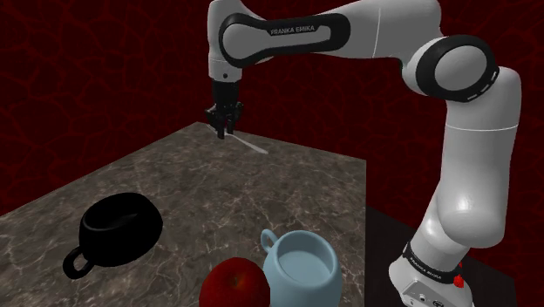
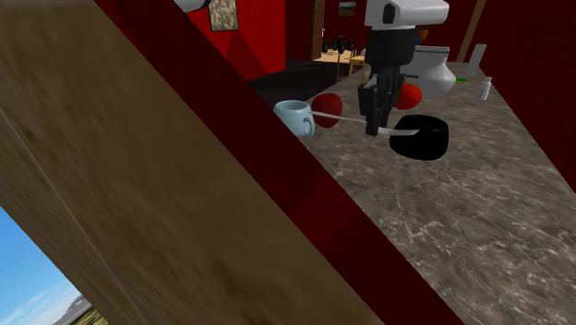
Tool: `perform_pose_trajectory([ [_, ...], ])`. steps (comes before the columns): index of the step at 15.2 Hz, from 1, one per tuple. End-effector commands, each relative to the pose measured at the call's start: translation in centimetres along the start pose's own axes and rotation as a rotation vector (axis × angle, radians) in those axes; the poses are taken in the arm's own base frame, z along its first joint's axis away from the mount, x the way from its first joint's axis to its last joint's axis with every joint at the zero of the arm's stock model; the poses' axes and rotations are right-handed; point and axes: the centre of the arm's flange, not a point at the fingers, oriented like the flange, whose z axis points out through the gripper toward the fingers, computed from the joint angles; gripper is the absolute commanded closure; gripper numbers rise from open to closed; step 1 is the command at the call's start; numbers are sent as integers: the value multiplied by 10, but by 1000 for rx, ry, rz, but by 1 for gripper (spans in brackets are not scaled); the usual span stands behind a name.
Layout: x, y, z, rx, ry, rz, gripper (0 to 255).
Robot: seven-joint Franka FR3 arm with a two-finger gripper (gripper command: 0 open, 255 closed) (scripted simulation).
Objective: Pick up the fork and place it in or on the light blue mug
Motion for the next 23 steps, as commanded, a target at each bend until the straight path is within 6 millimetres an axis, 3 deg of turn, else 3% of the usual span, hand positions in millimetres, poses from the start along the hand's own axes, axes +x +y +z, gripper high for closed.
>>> perform_pose_trajectory([
  [1, -23, -12, -1, 0, 0, 0, 255],
  [23, -286, -135, -15, 0, 0, 0, 255],
])
